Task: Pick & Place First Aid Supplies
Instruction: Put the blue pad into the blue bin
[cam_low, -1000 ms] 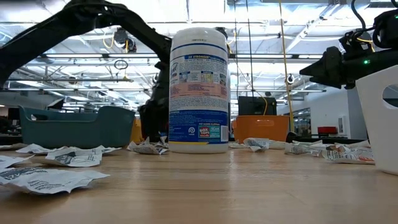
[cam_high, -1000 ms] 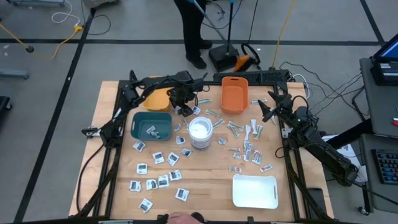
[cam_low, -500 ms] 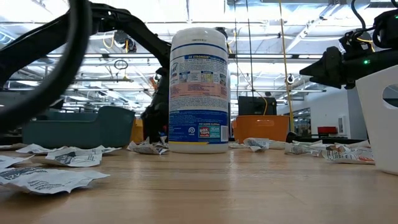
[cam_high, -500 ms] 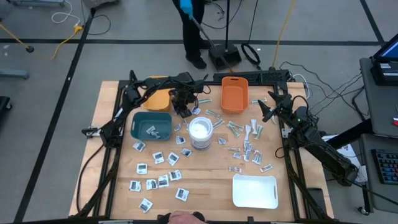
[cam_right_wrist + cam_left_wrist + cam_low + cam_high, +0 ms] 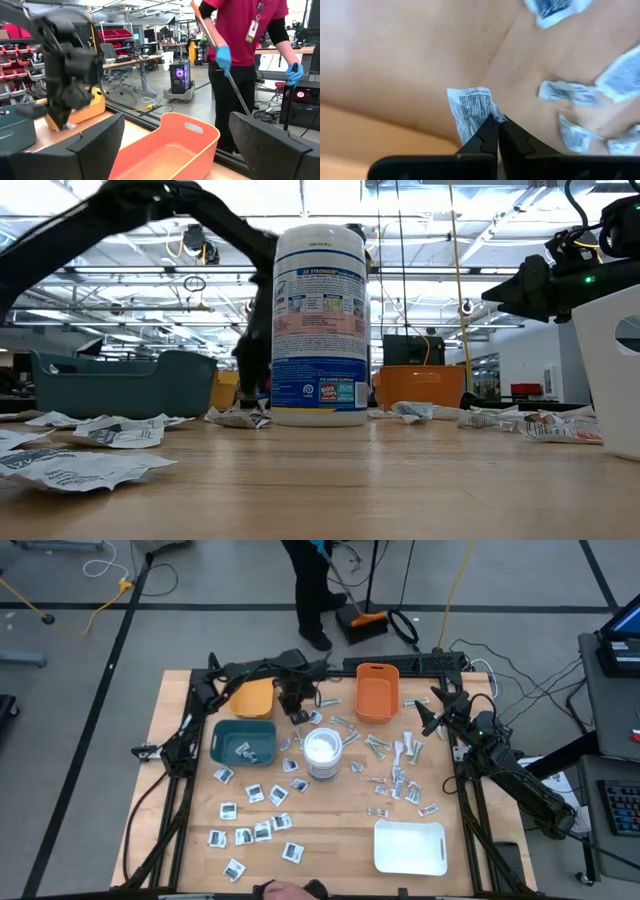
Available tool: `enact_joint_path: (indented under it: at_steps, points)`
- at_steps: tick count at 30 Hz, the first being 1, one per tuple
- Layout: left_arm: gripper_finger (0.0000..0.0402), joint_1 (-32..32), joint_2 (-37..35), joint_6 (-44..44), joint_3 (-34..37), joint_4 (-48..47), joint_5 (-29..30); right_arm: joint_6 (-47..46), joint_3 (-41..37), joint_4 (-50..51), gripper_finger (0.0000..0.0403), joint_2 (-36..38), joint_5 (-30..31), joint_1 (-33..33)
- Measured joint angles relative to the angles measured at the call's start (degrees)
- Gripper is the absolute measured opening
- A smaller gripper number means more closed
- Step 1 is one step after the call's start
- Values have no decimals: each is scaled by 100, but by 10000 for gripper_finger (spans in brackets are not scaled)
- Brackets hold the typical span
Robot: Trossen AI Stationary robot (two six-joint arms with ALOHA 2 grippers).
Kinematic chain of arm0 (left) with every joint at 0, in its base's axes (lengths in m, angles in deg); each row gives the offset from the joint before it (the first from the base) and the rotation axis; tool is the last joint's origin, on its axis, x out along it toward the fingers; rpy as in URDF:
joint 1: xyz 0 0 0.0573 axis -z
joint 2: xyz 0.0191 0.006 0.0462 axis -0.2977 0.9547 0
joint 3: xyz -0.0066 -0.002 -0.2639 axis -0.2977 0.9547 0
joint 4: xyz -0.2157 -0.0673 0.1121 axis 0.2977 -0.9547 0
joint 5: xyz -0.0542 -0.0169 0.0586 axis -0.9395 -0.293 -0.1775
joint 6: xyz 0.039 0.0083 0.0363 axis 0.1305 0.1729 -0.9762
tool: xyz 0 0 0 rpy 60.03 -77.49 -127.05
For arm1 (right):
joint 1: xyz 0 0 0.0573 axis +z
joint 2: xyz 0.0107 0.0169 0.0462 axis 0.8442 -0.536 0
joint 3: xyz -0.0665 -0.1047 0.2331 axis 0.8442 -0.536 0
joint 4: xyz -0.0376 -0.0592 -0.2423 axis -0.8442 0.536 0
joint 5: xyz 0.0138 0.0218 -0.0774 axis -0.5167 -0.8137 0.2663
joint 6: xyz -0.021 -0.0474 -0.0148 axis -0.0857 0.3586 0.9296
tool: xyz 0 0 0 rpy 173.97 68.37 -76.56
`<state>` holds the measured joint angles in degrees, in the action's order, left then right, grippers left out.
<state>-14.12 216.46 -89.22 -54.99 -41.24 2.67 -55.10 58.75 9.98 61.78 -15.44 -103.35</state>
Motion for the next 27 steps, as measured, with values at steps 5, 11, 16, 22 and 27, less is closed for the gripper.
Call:
enact_joint_path:
  at_steps: [5,11,16,22,27]
  points:
    - [4,-6,-558,22,5,-24,14,1,0,0,357,0,0,-1]
    - [3,37,-1115,276,40,-75,9,0,0,0,357,0,0,0]
    - [2,160,-1865,553,807,106,0,-1,0,0,357,0,0,-1]
    - [1,366,-2907,1025,2226,486,-121,-1,0,0,357,1,0,1]
    - [1,500,-3715,1466,3342,712,-181,0,0,0,357,0,0,0]
